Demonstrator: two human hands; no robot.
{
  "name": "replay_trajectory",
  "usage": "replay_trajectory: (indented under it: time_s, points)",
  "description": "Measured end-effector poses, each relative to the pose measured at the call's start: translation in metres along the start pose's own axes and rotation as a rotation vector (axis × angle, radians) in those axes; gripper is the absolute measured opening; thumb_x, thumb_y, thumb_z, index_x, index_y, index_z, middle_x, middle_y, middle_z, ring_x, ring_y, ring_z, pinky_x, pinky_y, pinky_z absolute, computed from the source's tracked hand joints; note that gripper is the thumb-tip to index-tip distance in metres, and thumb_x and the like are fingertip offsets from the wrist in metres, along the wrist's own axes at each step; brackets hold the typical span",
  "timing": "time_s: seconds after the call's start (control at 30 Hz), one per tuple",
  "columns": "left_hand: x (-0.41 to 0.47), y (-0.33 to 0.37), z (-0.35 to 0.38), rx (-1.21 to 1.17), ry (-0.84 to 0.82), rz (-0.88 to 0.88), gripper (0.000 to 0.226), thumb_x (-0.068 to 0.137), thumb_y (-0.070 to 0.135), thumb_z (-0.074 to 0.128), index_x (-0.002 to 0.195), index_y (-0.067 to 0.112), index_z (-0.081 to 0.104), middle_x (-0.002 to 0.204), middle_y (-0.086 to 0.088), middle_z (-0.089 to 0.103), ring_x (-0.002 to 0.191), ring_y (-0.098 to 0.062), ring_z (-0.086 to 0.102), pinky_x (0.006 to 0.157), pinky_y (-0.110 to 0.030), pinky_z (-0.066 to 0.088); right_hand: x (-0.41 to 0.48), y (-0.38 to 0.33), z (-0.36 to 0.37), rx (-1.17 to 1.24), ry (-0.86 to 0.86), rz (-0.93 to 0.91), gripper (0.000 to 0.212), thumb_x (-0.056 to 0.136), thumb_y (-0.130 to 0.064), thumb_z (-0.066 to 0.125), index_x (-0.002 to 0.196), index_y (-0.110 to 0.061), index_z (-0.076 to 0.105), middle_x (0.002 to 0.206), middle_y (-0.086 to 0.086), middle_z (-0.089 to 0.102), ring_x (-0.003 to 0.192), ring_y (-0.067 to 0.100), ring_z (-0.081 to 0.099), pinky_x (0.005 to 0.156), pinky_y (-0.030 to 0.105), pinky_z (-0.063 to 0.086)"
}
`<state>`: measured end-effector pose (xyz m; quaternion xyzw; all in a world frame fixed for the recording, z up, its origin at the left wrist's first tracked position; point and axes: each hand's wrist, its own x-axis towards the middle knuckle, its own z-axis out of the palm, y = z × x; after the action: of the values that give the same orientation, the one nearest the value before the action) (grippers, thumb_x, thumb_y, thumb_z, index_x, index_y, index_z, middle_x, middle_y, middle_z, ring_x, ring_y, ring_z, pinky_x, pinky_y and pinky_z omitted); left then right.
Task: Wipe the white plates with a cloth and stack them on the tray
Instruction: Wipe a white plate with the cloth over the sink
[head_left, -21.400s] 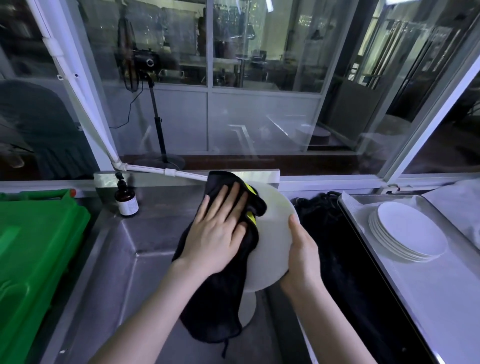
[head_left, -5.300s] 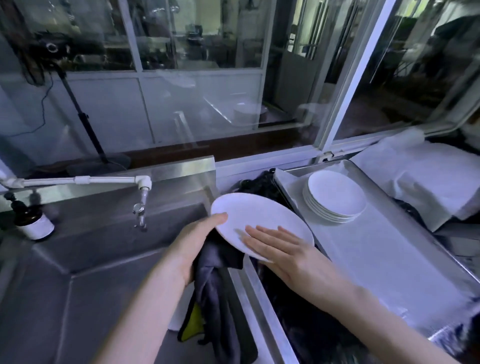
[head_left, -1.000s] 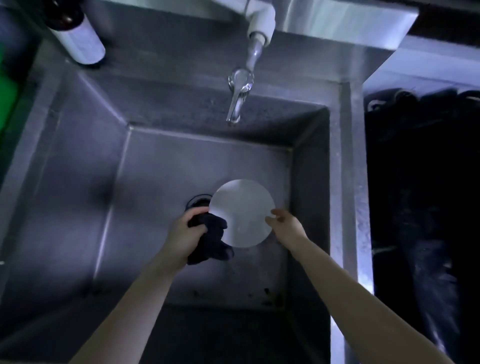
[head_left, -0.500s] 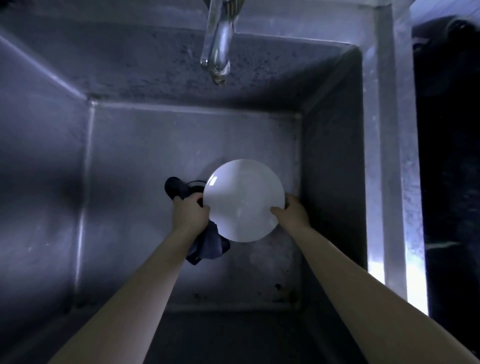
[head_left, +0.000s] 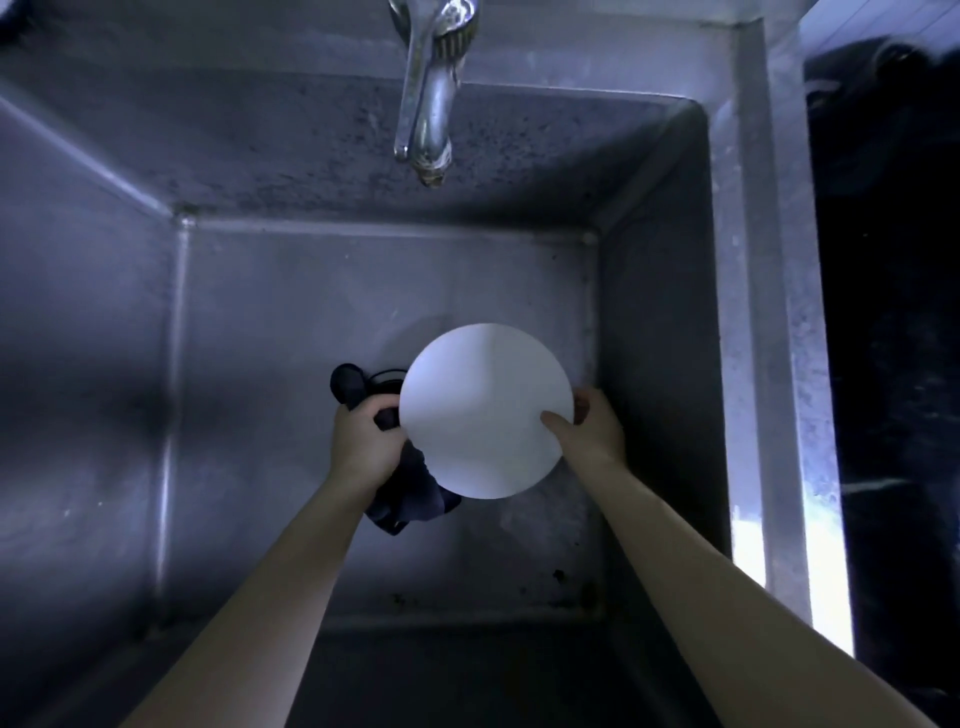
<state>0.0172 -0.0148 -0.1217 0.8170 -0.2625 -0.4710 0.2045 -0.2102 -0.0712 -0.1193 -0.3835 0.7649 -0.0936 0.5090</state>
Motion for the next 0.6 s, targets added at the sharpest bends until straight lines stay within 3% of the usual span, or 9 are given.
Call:
replay_trajectory:
  time_s: [0.07,0.13,0.2,0.27,0.33,0.43,0.53,0.6]
  points:
    - [-0.009,0.002,-0.010,-0.087,-0.021,-0.032,0.035,0.083,0.005,0.063,0.096,0.038,0.067,0.121,0.002,0.055,0.106,-0.023,0.057,0.078,-0.033,0.050,-0.010,-0.003,-0.003,0.131,-0.019,-0.002,0.036,0.090,-0.018,0.071,0.125,-0.015,0.062,0.110,-0.002,0.068,0.096,0.020,0.061,0.082,0.037,0.051]
    - [-0.021,0.006,-0.023,-0.201,-0.032,-0.059,0.041,0.083,0.002,0.061,0.099,0.040,0.068,0.122,0.002,0.060,0.099,-0.017,0.064,0.068,-0.032,0.056,-0.021,-0.004,-0.008,0.209,-0.050,-0.019,0.010,0.094,-0.022,0.067,0.102,-0.026,0.068,0.095,-0.010,0.068,0.094,0.021,0.065,0.082,0.044,0.056]
    - [-0.037,0.011,-0.037,-0.310,-0.036,-0.064,0.047,0.083,-0.003,0.058,0.097,0.040,0.071,0.110,0.009,0.067,0.089,-0.017,0.069,0.059,-0.037,0.060,-0.036,-0.010,-0.015,0.290,-0.065,-0.075,0.016,0.098,-0.023,0.061,0.087,-0.031,0.070,0.092,-0.006,0.072,0.096,0.025,0.069,0.086,0.050,0.059]
    - [-0.056,0.018,-0.050,-0.319,-0.039,-0.035,0.051,0.082,-0.004,0.056,0.096,0.042,0.071,0.100,0.019,0.068,0.095,-0.020,0.068,0.057,-0.036,0.057,-0.054,-0.017,-0.024,0.341,-0.117,-0.151,0.018,0.101,-0.031,0.057,0.094,-0.034,0.073,0.095,-0.005,0.075,0.097,0.021,0.070,0.077,0.039,0.061]
    - [-0.073,0.024,-0.061,-0.276,-0.042,0.021,0.053,0.082,-0.003,0.055,0.098,0.045,0.070,0.095,0.024,0.068,0.099,-0.017,0.066,0.063,-0.033,0.054,-0.073,-0.026,-0.036,0.355,-0.173,-0.218,0.018,0.098,-0.041,0.056,0.104,-0.037,0.072,0.102,-0.008,0.074,0.096,0.014,0.070,0.072,0.027,0.058]
    - [-0.097,0.032,-0.079,-0.246,-0.066,0.104,0.056,0.084,-0.003,0.054,0.102,0.048,0.069,0.101,0.021,0.067,0.104,-0.010,0.063,0.084,-0.043,0.054,-0.100,-0.040,-0.055,0.383,-0.191,-0.255,0.023,0.094,-0.050,0.055,0.106,-0.041,0.072,0.106,-0.008,0.074,0.097,0.013,0.071,0.077,0.032,0.060]
    - [-0.126,0.039,-0.101,-0.173,-0.035,0.291,0.061,0.086,-0.005,0.058,0.106,0.053,0.066,0.111,0.020,0.067,0.106,0.005,0.059,0.089,-0.023,0.046,-0.130,-0.056,-0.075,0.468,-0.197,-0.264,0.021,0.100,-0.044,0.054,0.102,-0.045,0.075,0.101,-0.012,0.075,0.086,0.008,0.073,0.063,0.024,0.056]
    - [-0.144,0.044,-0.119,-0.137,0.061,0.415,0.064,0.090,0.001,0.062,0.122,0.055,0.057,0.126,0.025,0.060,0.114,0.012,0.053,0.093,-0.017,0.043,-0.150,-0.063,-0.089,0.502,-0.199,-0.277,0.021,0.100,-0.045,0.054,0.103,-0.044,0.075,0.104,-0.011,0.075,0.090,0.009,0.073,0.065,0.023,0.056]
